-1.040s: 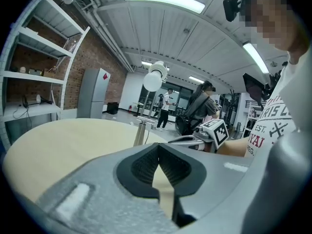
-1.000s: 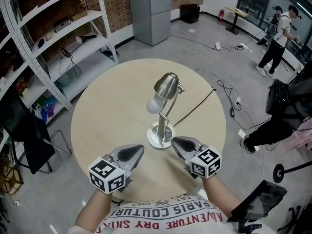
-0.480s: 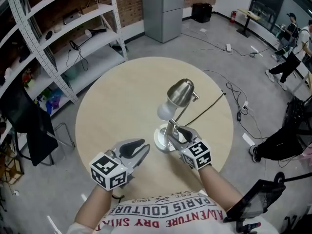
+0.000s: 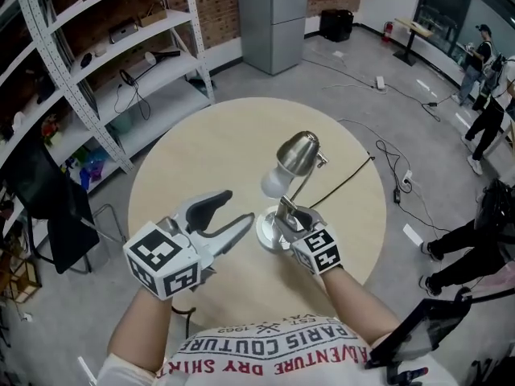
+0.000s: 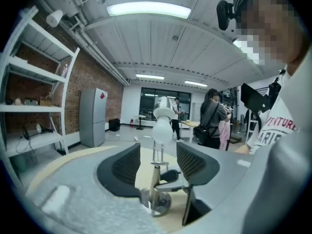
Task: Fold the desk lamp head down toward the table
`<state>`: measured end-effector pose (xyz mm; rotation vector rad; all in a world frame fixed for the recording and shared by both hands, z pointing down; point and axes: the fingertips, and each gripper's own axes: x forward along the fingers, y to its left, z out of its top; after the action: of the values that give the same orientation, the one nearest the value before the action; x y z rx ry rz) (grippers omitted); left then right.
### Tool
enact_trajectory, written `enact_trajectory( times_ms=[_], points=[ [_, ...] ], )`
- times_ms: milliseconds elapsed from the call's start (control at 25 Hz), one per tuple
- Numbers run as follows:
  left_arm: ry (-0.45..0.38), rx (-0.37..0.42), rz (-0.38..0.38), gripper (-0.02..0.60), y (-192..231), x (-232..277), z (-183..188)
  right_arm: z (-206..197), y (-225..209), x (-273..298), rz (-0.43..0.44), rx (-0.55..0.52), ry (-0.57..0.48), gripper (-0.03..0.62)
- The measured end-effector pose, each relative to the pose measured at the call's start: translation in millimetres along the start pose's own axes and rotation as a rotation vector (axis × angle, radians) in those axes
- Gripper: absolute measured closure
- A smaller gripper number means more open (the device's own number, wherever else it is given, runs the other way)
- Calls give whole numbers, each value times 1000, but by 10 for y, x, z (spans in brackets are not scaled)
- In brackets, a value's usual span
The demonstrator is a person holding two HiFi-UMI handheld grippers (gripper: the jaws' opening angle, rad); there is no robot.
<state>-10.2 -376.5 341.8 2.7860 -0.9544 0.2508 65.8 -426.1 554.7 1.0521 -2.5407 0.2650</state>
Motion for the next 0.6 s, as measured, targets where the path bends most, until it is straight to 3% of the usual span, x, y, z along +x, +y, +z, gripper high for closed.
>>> enact_trajectory(
  times_ms=[120,280,360,600],
  points=[
    [-34,66,29,321,43,77,375,-30,2,25,2,-1,3,450],
    [-6,137,-48,275,-177,324,703,-75,-1,50,-1,5,-13,450],
    [26,164,-66,236,-249,460,789,-70,5,60,-3,-9,-15,450],
    [95,176,-5,235,-161,795,838,-11,37,82,6,-1,-12,450]
  ],
)
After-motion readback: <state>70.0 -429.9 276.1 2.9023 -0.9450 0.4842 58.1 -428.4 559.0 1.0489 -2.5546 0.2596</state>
